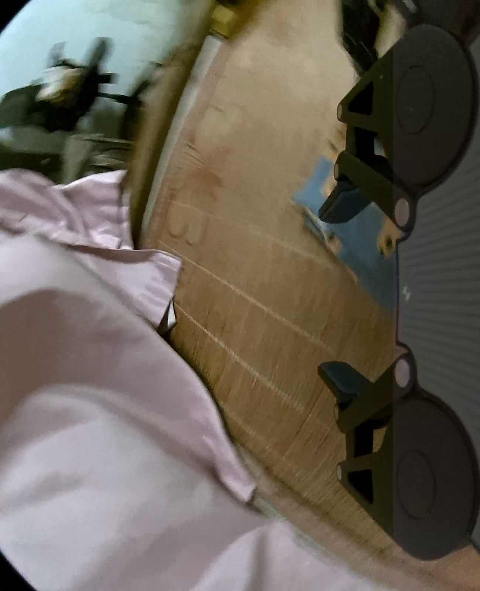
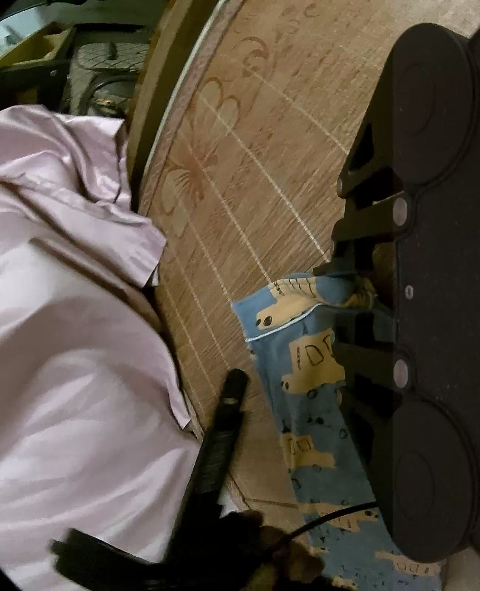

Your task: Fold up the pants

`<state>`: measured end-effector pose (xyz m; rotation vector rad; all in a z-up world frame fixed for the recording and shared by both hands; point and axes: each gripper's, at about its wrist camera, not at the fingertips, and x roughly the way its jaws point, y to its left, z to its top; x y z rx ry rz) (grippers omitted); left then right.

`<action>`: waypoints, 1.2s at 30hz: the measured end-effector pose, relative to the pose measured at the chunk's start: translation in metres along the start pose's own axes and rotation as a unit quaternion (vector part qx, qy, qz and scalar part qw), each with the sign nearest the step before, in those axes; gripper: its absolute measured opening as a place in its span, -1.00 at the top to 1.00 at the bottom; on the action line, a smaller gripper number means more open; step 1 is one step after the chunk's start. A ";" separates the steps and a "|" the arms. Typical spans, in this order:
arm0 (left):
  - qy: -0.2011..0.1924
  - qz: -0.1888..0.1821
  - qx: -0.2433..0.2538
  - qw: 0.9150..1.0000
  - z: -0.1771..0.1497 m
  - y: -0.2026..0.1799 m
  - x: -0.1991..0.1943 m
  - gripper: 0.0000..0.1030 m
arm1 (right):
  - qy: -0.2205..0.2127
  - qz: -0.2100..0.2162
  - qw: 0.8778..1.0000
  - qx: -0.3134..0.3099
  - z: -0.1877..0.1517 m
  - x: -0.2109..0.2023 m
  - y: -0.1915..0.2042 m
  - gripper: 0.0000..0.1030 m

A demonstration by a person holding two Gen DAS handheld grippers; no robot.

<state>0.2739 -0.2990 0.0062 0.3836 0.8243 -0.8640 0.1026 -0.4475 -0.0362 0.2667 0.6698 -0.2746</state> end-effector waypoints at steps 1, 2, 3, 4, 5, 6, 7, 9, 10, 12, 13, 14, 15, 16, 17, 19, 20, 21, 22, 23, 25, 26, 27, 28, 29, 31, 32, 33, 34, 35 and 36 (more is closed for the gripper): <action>0.002 -0.022 -0.024 0.999 0.003 0.004 -0.003 -0.67 | -0.005 -0.003 1.000 -0.013 0.000 -0.002 0.004 0.70; 0.005 -0.046 -0.049 0.998 0.006 0.009 -0.006 -0.67 | -0.013 -0.008 0.999 -0.033 -0.001 -0.004 0.009 0.70; 0.012 -0.064 -0.071 0.995 0.008 0.013 -0.008 -0.67 | -0.020 -0.011 0.998 -0.053 -0.003 -0.006 0.014 0.70; 0.019 -0.076 -0.095 0.992 0.011 0.017 -0.008 -0.67 | -0.029 -0.013 0.996 -0.078 -0.004 -0.008 0.021 0.70; 0.024 -0.081 -0.114 0.990 0.012 0.019 -0.007 -0.63 | -0.036 -0.012 0.994 -0.100 -0.006 -0.011 0.027 0.70; 0.032 -0.081 -0.132 0.987 0.014 0.021 -0.005 -0.58 | -0.040 -0.011 0.992 -0.116 -0.008 -0.012 0.032 0.70; 0.041 -0.081 -0.143 0.985 0.016 0.022 -0.003 -0.57 | -0.042 -0.012 0.990 -0.133 -0.010 -0.011 0.037 0.70; 0.061 -0.084 -0.165 0.981 0.019 0.022 0.002 -0.55 | -0.046 -0.015 0.986 -0.159 -0.013 -0.010 0.044 0.71; 0.070 -0.087 -0.177 0.978 0.020 0.022 0.005 -0.55 | -0.047 -0.015 0.985 -0.164 -0.013 -0.010 0.045 0.71; 0.086 -0.096 -0.196 0.972 0.023 0.021 0.011 -0.55 | -0.048 -0.013 0.983 -0.176 -0.014 -0.011 0.047 0.71; 0.097 -0.100 -0.206 0.969 0.023 0.020 0.014 -0.55 | -0.047 -0.013 0.982 -0.181 -0.015 -0.011 0.050 0.71; 0.108 -0.100 -0.210 0.967 0.024 0.019 0.017 -0.54 | -0.046 -0.011 0.981 -0.187 -0.016 -0.011 0.052 0.70; 0.118 -0.093 -0.213 0.965 0.026 0.016 0.022 -0.52 | -0.046 -0.010 0.980 -0.196 -0.017 -0.010 0.054 0.70; 0.130 -0.079 -0.212 0.965 0.028 0.012 0.026 -0.52 | -0.045 -0.008 0.978 -0.202 -0.018 -0.011 0.055 0.70; 0.139 -0.069 -0.208 0.966 0.030 0.008 0.030 -0.43 | -0.043 -0.005 0.977 -0.207 -0.019 -0.011 0.057 0.70; 0.151 -0.062 -0.196 0.967 0.035 0.000 0.038 -0.23 | -0.038 0.000 0.977 -0.210 -0.020 -0.010 0.058 0.70; 0.154 -0.066 -0.191 0.967 0.037 -0.004 0.040 -0.22 | -0.037 0.000 0.977 -0.212 -0.021 -0.010 0.058 0.70; 0.155 -0.071 -0.190 0.967 0.040 -0.007 0.040 -0.22 | -0.037 0.000 0.977 -0.212 -0.021 -0.009 0.058 0.70; 0.159 -0.072 -0.188 0.967 0.041 -0.009 0.040 -0.22 | -0.036 0.000 0.977 -0.211 -0.021 -0.009 0.058 0.70; 0.167 -0.070 -0.184 0.966 0.043 -0.013 0.041 -0.22 | -0.035 0.001 0.977 -0.211 -0.020 -0.009 0.057 0.70; 0.181 -0.060 -0.179 0.965 0.044 -0.019 0.045 -0.22 | -0.033 0.002 0.977 -0.212 -0.021 -0.009 0.058 0.70; 0.186 -0.057 -0.177 0.965 0.043 -0.022 0.048 -0.21 | -0.033 0.003 0.976 -0.214 -0.021 -0.009 0.059 0.70; 0.189 -0.056 -0.172 0.965 0.042 -0.025 0.050 -0.10 | -0.032 0.003 0.976 -0.216 -0.022 -0.009 0.060 0.70; 0.190 -0.054 -0.166 0.966 0.041 -0.027 0.053 0.06 | -0.030 0.004 0.976 -0.217 -0.022 -0.009 0.060 0.70; 0.193 -0.051 -0.160 0.967 0.039 -0.028 0.055 0.51 | -0.028 0.005 0.976 -0.217 -0.023 -0.009 0.061 0.70; 0.191 -0.052 -0.168 0.966 0.034 -0.025 0.057 0.72 | -0.026 0.008 0.976 -0.214 -0.022 -0.011 0.060 0.68; 0.185 -0.055 -0.177 0.965 0.032 -0.022 0.057 0.87 | -0.027 0.009 0.976 -0.216 -0.023 -0.013 0.060 0.64; 0.181 -0.058 -0.184 0.964 0.030 -0.020 0.056 0.88 | -0.028 0.009 0.975 -0.219 -0.023 -0.015 0.060 0.62; 0.176 -0.063 -0.193 0.963 0.029 -0.016 0.055 0.88 | -0.030 0.008 0.975 -0.222 -0.024 -0.018 0.060 0.54; 0.171 -0.068 -0.202 0.962 0.027 -0.013 0.053 0.88 | -0.031 0.008 0.975 -0.221 -0.025 -0.021 0.059 0.37; 0.168 -0.071 -0.209 0.961 0.026 -0.009 0.051 0.88 | -0.031 0.006 0.976 -0.217 -0.025 -0.023 0.057 0.25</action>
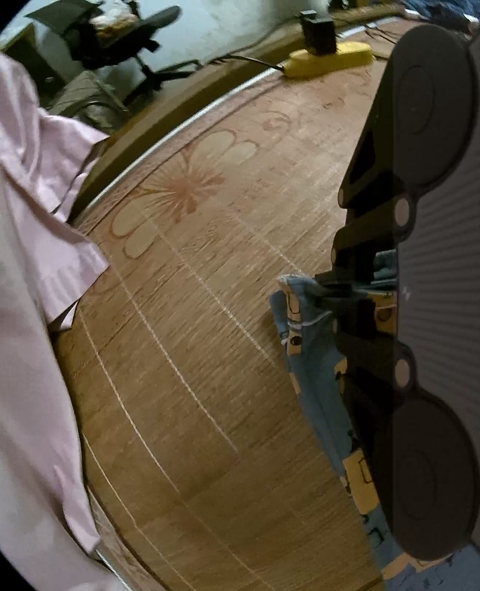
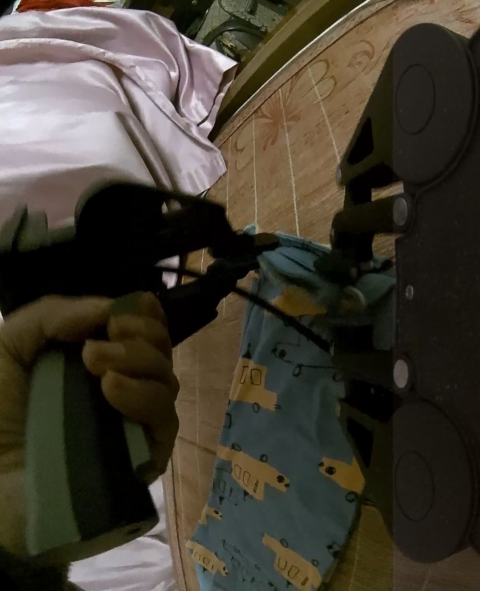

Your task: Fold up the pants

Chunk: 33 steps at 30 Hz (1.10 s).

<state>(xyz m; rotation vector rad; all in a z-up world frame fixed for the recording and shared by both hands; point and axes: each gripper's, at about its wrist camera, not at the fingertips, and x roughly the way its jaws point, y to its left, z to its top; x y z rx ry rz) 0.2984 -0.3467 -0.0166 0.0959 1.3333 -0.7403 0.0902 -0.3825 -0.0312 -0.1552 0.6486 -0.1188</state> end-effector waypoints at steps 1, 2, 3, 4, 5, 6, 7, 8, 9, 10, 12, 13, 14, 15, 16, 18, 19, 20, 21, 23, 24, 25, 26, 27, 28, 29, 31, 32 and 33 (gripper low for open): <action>-0.003 -0.008 -0.009 1.000 -0.001 0.005 -0.003 0.89 | 0.000 -0.002 1.000 0.005 -0.001 -0.001 -0.002 -0.06; -0.006 -0.015 -0.017 1.000 -0.002 0.009 -0.004 0.89 | 0.001 -0.006 1.000 0.013 -0.001 -0.002 -0.005 -0.32; -0.007 -0.020 -0.025 0.999 -0.003 0.014 -0.006 0.89 | 0.002 -0.010 1.000 0.022 -0.001 -0.002 -0.007 -0.37; -0.009 -0.024 -0.032 0.999 -0.003 0.018 -0.007 0.89 | 0.003 -0.010 0.999 0.033 -0.002 -0.002 -0.011 -0.38; -0.012 -0.030 -0.039 0.999 -0.005 0.022 -0.008 0.89 | 0.005 -0.008 0.999 0.045 -0.002 -0.001 -0.014 -0.44; -0.014 -0.034 -0.043 0.998 -0.005 0.025 -0.009 0.89 | 0.007 -0.005 0.998 0.056 -0.002 0.000 -0.017 -0.50; -0.015 -0.035 -0.047 0.998 -0.006 0.028 -0.009 0.89 | 0.013 -0.001 0.997 0.073 -0.003 0.003 -0.021 -0.57; -0.015 -0.036 -0.049 0.998 -0.006 0.030 -0.008 0.89 | 0.018 0.001 0.996 0.092 -0.004 0.005 -0.026 -0.57; -0.014 -0.037 -0.050 0.998 -0.006 0.031 -0.007 0.89 | 0.021 0.006 0.994 0.111 -0.004 0.008 -0.031 -0.57; -0.014 -0.037 -0.050 0.998 -0.007 0.032 -0.007 0.89 | 0.022 0.013 0.991 0.131 -0.005 0.011 -0.036 -0.57; -0.013 -0.041 -0.055 0.998 -0.007 0.035 -0.007 0.89 | 0.022 0.020 0.987 0.158 -0.005 0.018 -0.044 -0.57; -0.013 -0.047 -0.060 0.997 -0.007 0.037 -0.008 0.89 | 0.021 0.027 0.986 0.165 -0.004 0.020 -0.046 -0.55; -0.011 -0.055 -0.066 0.996 -0.007 0.040 -0.008 0.89 | 0.020 0.035 0.985 0.169 -0.003 0.023 -0.047 -0.50; -0.009 -0.063 -0.072 0.995 -0.007 0.042 -0.008 0.89 | 0.020 0.042 0.985 0.169 -0.002 0.025 -0.047 -0.44; -0.008 -0.071 -0.081 0.994 -0.006 0.045 -0.008 0.89 | 0.018 0.046 0.985 0.165 -0.001 0.025 -0.047 -0.27; -0.003 -0.094 -0.105 0.990 -0.006 0.052 -0.007 0.88 | 0.012 0.046 0.989 0.143 0.001 0.024 -0.041 0.04; -0.002 -0.105 -0.119 0.987 -0.006 0.056 -0.006 0.86 | 0.009 0.046 0.990 0.131 0.001 0.023 -0.039 0.31; 0.000 -0.115 -0.134 0.984 -0.006 0.059 -0.005 0.81 | 0.005 0.045 0.992 0.120 0.001 0.022 -0.036 0.59; 0.000 -0.124 -0.143 0.982 -0.006 0.060 -0.005 0.69 | 0.001 0.042 0.993 0.110 0.001 0.020 -0.033 0.67; 0.001 -0.130 -0.146 0.981 -0.007 0.060 -0.006 0.25 | -0.004 0.037 0.995 0.091 0.001 0.018 -0.029 0.75; 0.002 -0.123 -0.142 0.982 -0.006 0.058 -0.007 -0.11 | -0.007 0.033 0.996 0.082 0.001 0.016 -0.026 0.76; 0.003 -0.116 -0.138 0.984 -0.006 0.057 -0.009 -0.25 | -0.010 0.031 0.997 0.071 0.002 0.015 -0.023 0.76; 0.002 -0.112 -0.136 0.984 -0.005 0.055 -0.010 -0.30 | -0.012 0.029 0.998 0.058 0.002 0.014 -0.020 0.76; 0.002 -0.112 -0.133 0.985 -0.005 0.054 -0.011 -0.30 | -0.013 0.027 0.999 0.044 0.002 0.013 -0.016 0.76; 0.002 -0.110 -0.130 0.985 -0.004 0.053 -0.011 -0.30 | -0.013 0.027 0.999 0.033 0.002 0.012 -0.013 0.77; 0.003 -0.102 -0.128 0.986 -0.004 0.051 -0.011 -0.30 | -0.014 0.026 0.999 0.021 0.002 0.011 -0.010 0.77; 0.008 -0.076 -0.115 0.990 -0.003 0.044 -0.010 -0.26 | -0.016 0.027 1.000 -0.002 0.002 0.009 -0.002 0.77; 0.008 -0.069 -0.106 0.992 -0.003 0.040 -0.010 -0.17 | -0.018 0.027 0.999 -0.013 0.001 0.008 0.001 0.77; 0.009 -0.064 -0.098 0.993 -0.004 0.037 -0.009 0.01 | -0.019 0.027 0.999 -0.021 0.001 0.007 0.003 0.77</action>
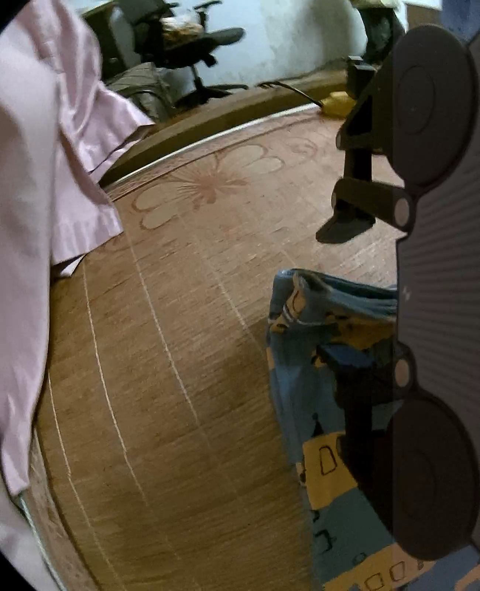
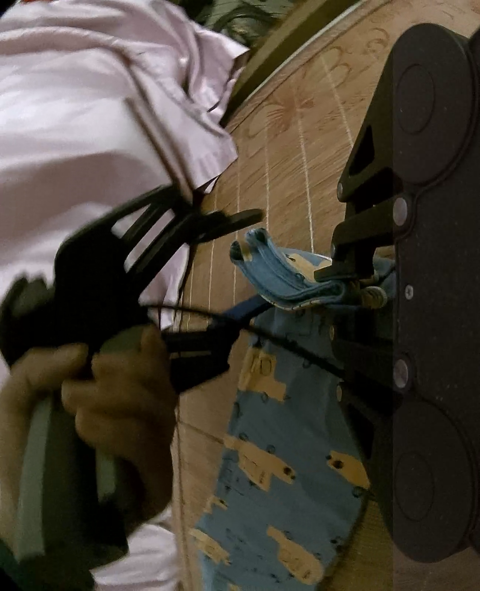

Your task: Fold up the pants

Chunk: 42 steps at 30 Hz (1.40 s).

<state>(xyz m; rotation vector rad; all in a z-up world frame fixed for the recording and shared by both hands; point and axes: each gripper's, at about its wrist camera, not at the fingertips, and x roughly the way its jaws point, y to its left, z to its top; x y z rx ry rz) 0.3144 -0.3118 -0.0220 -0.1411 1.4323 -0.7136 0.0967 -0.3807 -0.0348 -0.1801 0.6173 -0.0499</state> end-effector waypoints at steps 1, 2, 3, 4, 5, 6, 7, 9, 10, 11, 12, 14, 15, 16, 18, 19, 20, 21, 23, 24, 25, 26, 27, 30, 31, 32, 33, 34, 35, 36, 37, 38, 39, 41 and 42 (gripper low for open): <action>0.003 0.009 0.005 1.000 -0.001 -0.002 0.001 0.14 | 0.000 0.000 1.000 -0.006 0.000 0.000 0.002 0.77; 0.005 0.019 0.007 1.000 -0.003 -0.004 0.003 0.40 | 0.000 0.001 1.000 -0.010 0.000 -0.001 0.003 0.77; 0.004 0.022 0.009 1.000 -0.004 -0.006 0.003 0.62 | 0.000 0.002 1.000 -0.012 0.000 -0.002 0.004 0.77; 0.001 0.023 0.012 1.000 -0.006 -0.006 0.003 0.69 | 0.000 0.002 1.000 -0.013 0.000 -0.003 0.005 0.77; -0.005 0.027 0.013 1.000 -0.008 -0.006 0.001 0.73 | -0.001 0.001 1.000 -0.014 0.001 -0.003 0.006 0.77; -0.011 0.026 0.012 1.000 -0.010 -0.005 -0.003 0.77 | -0.002 0.001 1.000 -0.015 0.001 -0.004 0.006 0.77; -0.014 0.022 0.010 1.000 -0.012 -0.003 -0.007 0.78 | -0.003 0.001 1.000 -0.016 0.002 -0.005 0.007 0.77; -0.027 0.007 0.005 1.000 -0.016 0.000 -0.022 0.78 | -0.014 0.002 1.000 -0.019 0.004 -0.010 0.008 0.77; -0.031 0.002 0.005 0.999 -0.019 0.002 -0.029 0.79 | -0.024 0.002 0.999 -0.023 0.006 -0.015 0.011 0.77; -0.037 -0.002 0.006 0.999 -0.023 0.005 -0.039 0.79 | -0.033 0.003 0.999 -0.028 0.007 -0.020 0.013 0.77; -0.043 -0.004 0.007 0.999 -0.028 0.008 -0.049 0.79 | -0.041 0.007 0.999 -0.031 0.009 -0.025 0.017 0.77; -0.055 -0.009 0.005 0.998 -0.038 0.015 -0.070 0.79 | -0.058 0.017 0.997 -0.042 0.013 -0.037 0.025 0.77; -0.063 -0.012 0.003 0.998 -0.043 0.020 -0.080 0.79 | -0.067 0.023 0.996 -0.051 0.016 -0.042 0.030 0.78; -0.071 -0.018 -0.001 0.997 -0.049 0.028 -0.093 0.79 | -0.076 0.028 0.995 -0.058 0.020 -0.048 0.036 0.78; -0.083 -0.024 -0.011 0.996 -0.060 0.043 -0.112 0.79 | -0.091 0.044 0.993 -0.066 0.026 -0.058 0.049 0.78; -0.088 -0.024 -0.016 0.996 -0.068 0.054 -0.124 0.79 | -0.095 0.051 0.992 -0.069 0.029 -0.062 0.056 0.78; -0.093 -0.023 -0.020 0.995 -0.074 0.063 -0.132 0.79 | -0.098 0.060 0.991 -0.074 0.031 -0.065 0.064 0.78; -0.099 -0.023 -0.025 0.995 -0.082 0.075 -0.141 0.79 | -0.100 0.069 0.990 -0.078 0.034 -0.068 0.072 0.78; -0.106 -0.026 -0.037 0.993 -0.094 0.099 -0.152 0.79 | -0.100 0.088 0.987 -0.084 0.038 -0.072 0.091 0.78; -0.107 -0.029 -0.046 0.993 -0.100 0.114 -0.157 0.79 | -0.097 0.098 0.987 -0.088 0.039 -0.073 0.102 0.78; -0.106 -0.031 -0.051 0.993 -0.105 0.125 -0.159 0.79 | -0.092 0.106 0.986 -0.092 0.039 -0.073 0.112 0.78; -0.106 -0.034 -0.058 0.992 -0.110 0.139 -0.160 0.79 | -0.086 0.114 0.985 -0.097 0.039 -0.073 0.123 0.78; -0.106 -0.035 -0.066 0.991 -0.116 0.152 -0.160 0.79 | -0.078 0.123 0.984 -0.101 0.038 -0.071 0.135 0.78; -0.113 -0.028 -0.082 0.990 -0.131 0.186 -0.152 0.78 | -0.054 0.144 0.981 -0.116 0.034 -0.063 0.164 0.78; -0.119 -0.027 -0.085 0.989 -0.135 0.195 -0.149 0.78 | -0.049 0.148 0.980 -0.123 0.032 -0.060 0.172 0.78; -0.125 -0.030 -0.089 0.988 -0.139 0.205 -0.145 0.78 | -0.043 0.150 0.979 -0.132 0.030 -0.056 0.179 0.78; -0.130 -0.036 -0.096 0.986 -0.142 0.214 -0.142 0.78 | -0.038 0.152 0.978 -0.139 0.029 -0.052 0.184 0.78; -0.133 -0.042 -0.103 0.985 -0.145 0.221 -0.138 0.78 | -0.034 0.152 0.977 -0.144 0.026 -0.051 0.189 0.78; -0.135 -0.046 -0.109 0.984 -0.147 0.228 -0.136 0.72 | -0.031 0.152 0.977 -0.148 0.025 -0.045 0.191 0.78; -0.138 -0.047 -0.113 0.983 -0.149 0.232 -0.134 0.61 | -0.026 0.153 0.976 -0.153 0.024 -0.042 0.193 0.78; -0.140 -0.047 -0.116 0.982 -0.151 0.237 -0.133 0.50 | -0.022 0.153 0.976 -0.156 0.021 -0.041 0.193 0.77; -0.145 -0.048 -0.118 0.981 -0.152 0.240 -0.134 0.38 | -0.021 0.152 0.975 -0.158 0.019 -0.039 0.193 0.75; -0.150 -0.053 -0.118 0.980 -0.154 0.243 -0.135 0.29 | -0.021 0.150 0.975 -0.161 0.017 -0.039 0.194 0.75; -0.156 -0.060 -0.119 0.979 -0.154 0.242 -0.135 0.12 | -0.023 0.148 0.975 -0.167 0.014 -0.040 0.193 0.61; -0.157 -0.060 -0.119 0.979 -0.154 0.241 -0.135 0.12 | -0.025 0.145 0.974 -0.170 0.012 -0.041 0.194 0.58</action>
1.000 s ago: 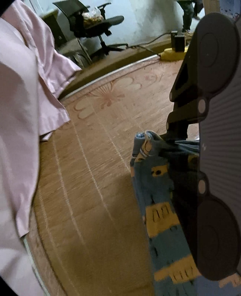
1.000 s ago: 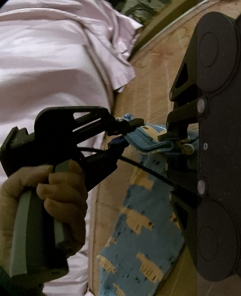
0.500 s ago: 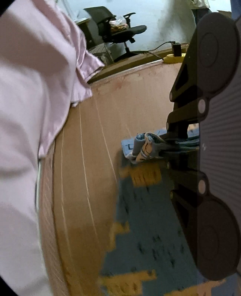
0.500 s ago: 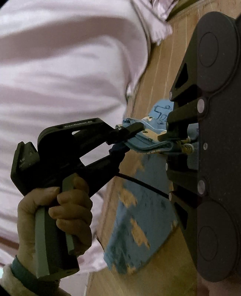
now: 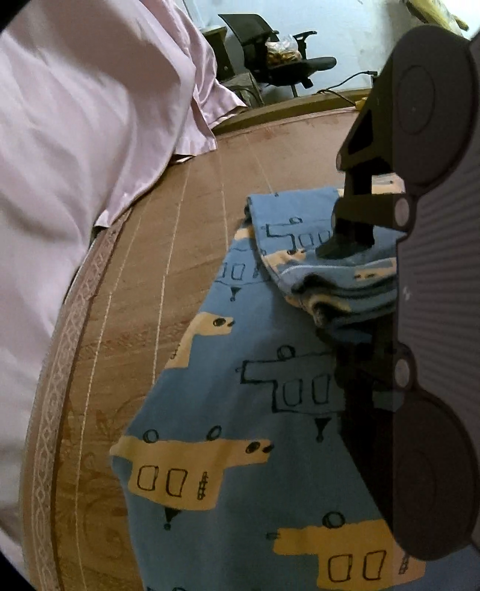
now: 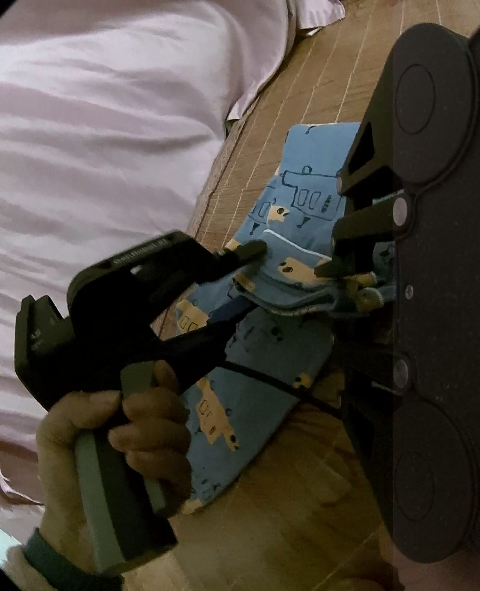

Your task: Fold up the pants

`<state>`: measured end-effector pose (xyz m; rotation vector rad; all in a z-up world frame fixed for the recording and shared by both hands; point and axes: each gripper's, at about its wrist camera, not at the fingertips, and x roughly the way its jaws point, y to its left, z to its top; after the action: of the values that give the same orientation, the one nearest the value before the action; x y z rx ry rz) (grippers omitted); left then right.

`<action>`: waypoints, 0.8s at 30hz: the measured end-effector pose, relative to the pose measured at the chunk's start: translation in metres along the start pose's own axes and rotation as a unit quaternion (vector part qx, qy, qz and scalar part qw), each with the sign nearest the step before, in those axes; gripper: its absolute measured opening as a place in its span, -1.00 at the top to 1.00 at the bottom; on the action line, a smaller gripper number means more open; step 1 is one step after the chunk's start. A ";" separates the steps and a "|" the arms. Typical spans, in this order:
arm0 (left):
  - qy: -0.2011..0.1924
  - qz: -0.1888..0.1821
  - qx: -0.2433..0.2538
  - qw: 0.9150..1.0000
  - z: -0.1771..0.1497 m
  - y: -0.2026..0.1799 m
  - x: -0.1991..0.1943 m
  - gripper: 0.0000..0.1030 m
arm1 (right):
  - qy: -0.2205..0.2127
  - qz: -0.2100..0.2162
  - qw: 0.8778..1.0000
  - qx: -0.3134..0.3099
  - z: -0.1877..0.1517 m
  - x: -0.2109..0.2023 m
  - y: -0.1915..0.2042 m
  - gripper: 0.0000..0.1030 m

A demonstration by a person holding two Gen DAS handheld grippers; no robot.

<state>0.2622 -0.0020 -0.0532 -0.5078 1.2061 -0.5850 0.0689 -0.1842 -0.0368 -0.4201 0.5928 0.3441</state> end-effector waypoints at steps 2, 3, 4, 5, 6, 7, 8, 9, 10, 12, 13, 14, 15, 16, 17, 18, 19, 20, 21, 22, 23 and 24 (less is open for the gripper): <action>-0.003 0.008 0.003 1.000 -0.002 -0.005 0.003 0.13 | 0.001 -0.002 1.000 -0.003 -0.001 0.001 0.001 0.53; -0.006 0.013 0.004 1.000 -0.003 -0.008 0.004 0.19 | 0.001 -0.003 1.000 -0.001 -0.002 0.002 0.000 0.51; -0.008 0.017 0.004 1.000 -0.003 -0.010 0.004 0.29 | 0.001 -0.005 1.000 0.002 -0.002 0.003 -0.001 0.47; -0.009 0.022 0.004 1.000 -0.003 -0.011 0.005 0.58 | 0.001 -0.006 1.000 0.005 -0.002 0.003 -0.002 0.46; -0.008 0.028 0.002 1.000 -0.003 -0.010 0.004 0.66 | 0.002 -0.005 1.000 0.008 -0.001 0.003 -0.003 0.46; -0.007 0.034 -0.002 0.999 -0.002 -0.010 0.005 0.66 | 0.003 -0.004 1.000 0.012 0.000 0.004 -0.005 0.46; -0.008 0.034 -0.006 0.999 -0.002 -0.010 0.006 0.70 | 0.004 -0.002 1.000 0.017 0.001 0.004 -0.006 0.46; -0.009 0.032 -0.008 0.999 -0.002 -0.008 0.005 0.72 | 0.006 -0.001 1.000 0.023 0.002 0.004 -0.008 0.49; -0.010 0.031 -0.009 0.999 -0.002 -0.009 0.005 0.73 | 0.008 0.001 1.000 0.029 0.002 0.004 -0.009 0.59; -0.012 0.030 -0.002 0.999 -0.001 -0.013 0.004 0.75 | 0.005 0.000 0.999 0.043 0.004 0.002 -0.012 0.73; -0.014 0.028 0.003 1.000 -0.001 -0.015 0.003 0.76 | 0.000 -0.004 0.999 0.048 0.006 0.000 -0.012 0.74; -0.016 0.026 0.008 0.999 0.000 -0.017 0.001 0.76 | -0.004 -0.007 0.999 0.051 0.007 -0.001 -0.012 0.76; -0.019 0.024 0.013 0.999 0.001 -0.020 -0.002 0.77 | -0.008 -0.009 0.999 0.052 0.009 -0.002 -0.011 0.76; -0.021 0.021 0.016 0.999 0.003 -0.022 -0.005 0.77 | -0.011 -0.011 0.998 0.053 0.011 -0.003 -0.011 0.77; -0.022 0.018 0.019 0.999 0.005 -0.023 -0.008 0.77 | -0.013 -0.012 0.998 0.053 0.013 -0.003 -0.011 0.77; -0.025 0.015 0.021 0.999 0.007 -0.025 -0.012 0.77 | -0.014 -0.013 0.998 0.053 0.016 -0.003 -0.011 0.78; -0.026 0.013 0.023 0.999 0.009 -0.025 -0.016 0.77 | -0.016 -0.013 0.998 0.053 0.019 -0.003 -0.010 0.78; -0.027 0.012 0.027 0.999 0.011 -0.025 -0.020 0.77 | -0.017 -0.013 0.998 0.053 0.022 -0.003 -0.009 0.78; -0.028 0.012 0.028 0.999 0.012 -0.025 -0.023 0.77 | -0.019 -0.011 0.998 0.054 0.025 -0.003 -0.009 0.78; -0.030 0.013 0.029 0.999 0.014 -0.023 -0.028 0.77 | -0.020 -0.008 0.998 0.056 0.029 -0.002 -0.008 0.78; -0.032 0.015 0.028 0.999 0.015 -0.021 -0.032 0.77 | -0.021 -0.005 0.998 0.057 0.033 -0.001 -0.006 0.78; -0.033 0.019 0.028 0.999 0.016 -0.019 -0.035 0.77 | -0.023 0.001 0.998 0.058 0.037 0.000 -0.004 0.78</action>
<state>0.2661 0.0075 -0.0116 -0.4528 1.1311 -0.5625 0.0876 -0.1702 -0.0076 -0.3003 0.5650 0.3187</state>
